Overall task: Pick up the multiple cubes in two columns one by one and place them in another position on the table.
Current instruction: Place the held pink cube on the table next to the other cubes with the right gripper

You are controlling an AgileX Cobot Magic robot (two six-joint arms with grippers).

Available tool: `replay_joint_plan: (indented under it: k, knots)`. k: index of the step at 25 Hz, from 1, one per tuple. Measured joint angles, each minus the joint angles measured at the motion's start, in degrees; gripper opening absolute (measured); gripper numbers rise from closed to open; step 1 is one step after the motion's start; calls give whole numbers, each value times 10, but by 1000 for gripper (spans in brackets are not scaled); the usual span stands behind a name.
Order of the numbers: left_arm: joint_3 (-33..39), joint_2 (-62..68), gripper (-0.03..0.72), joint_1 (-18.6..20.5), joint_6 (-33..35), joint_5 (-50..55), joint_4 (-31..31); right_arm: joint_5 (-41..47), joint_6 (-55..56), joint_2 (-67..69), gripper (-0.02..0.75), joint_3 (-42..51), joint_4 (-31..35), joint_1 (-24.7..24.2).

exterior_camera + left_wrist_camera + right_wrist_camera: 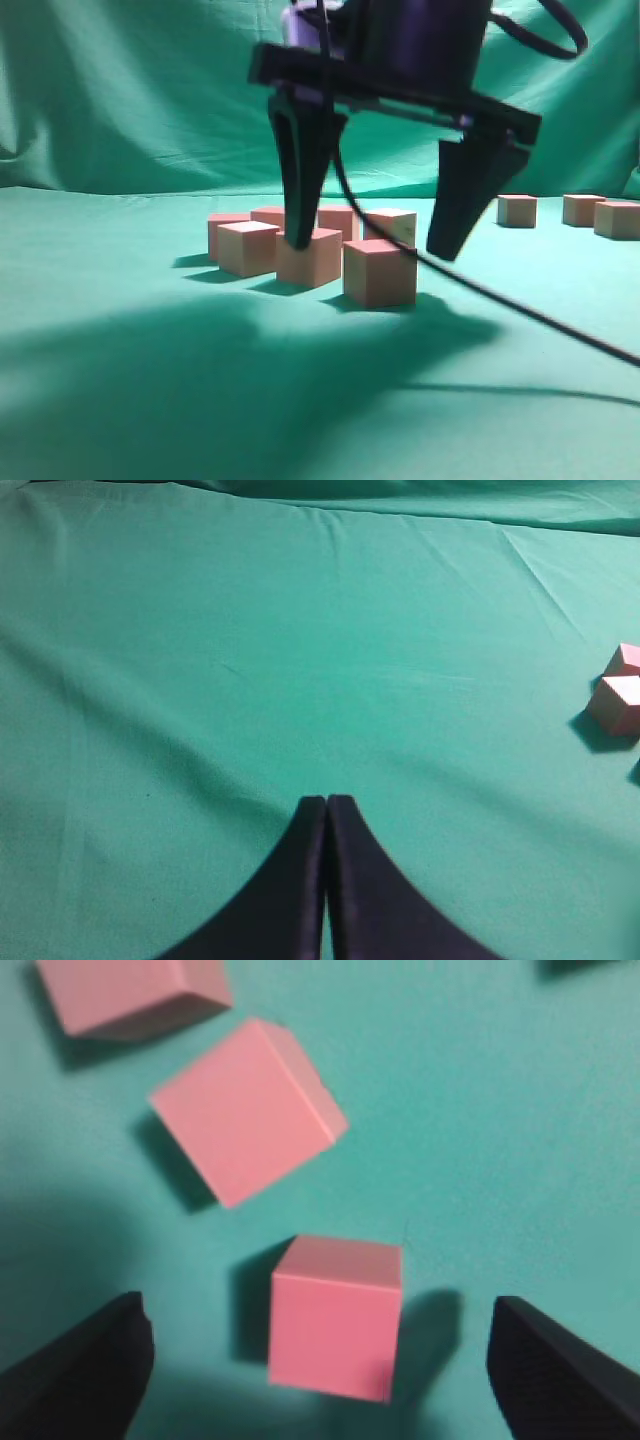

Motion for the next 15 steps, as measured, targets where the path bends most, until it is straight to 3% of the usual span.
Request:
replay_joint_plan:
  k: [6, 8, 15]
  knots:
    - [0, 0, 0, 0, 0, 0, 0, 140, 14, 0, 602, -119, -77, 0]
    - [0, 0, 0, 0, 0, 0, 0, 177, 32, 0, 552, -156, -126, 0]
    - [0, 0, 0, 0, 0, 0, 0, 198, 119, -1, 554, -211, -341, -8]
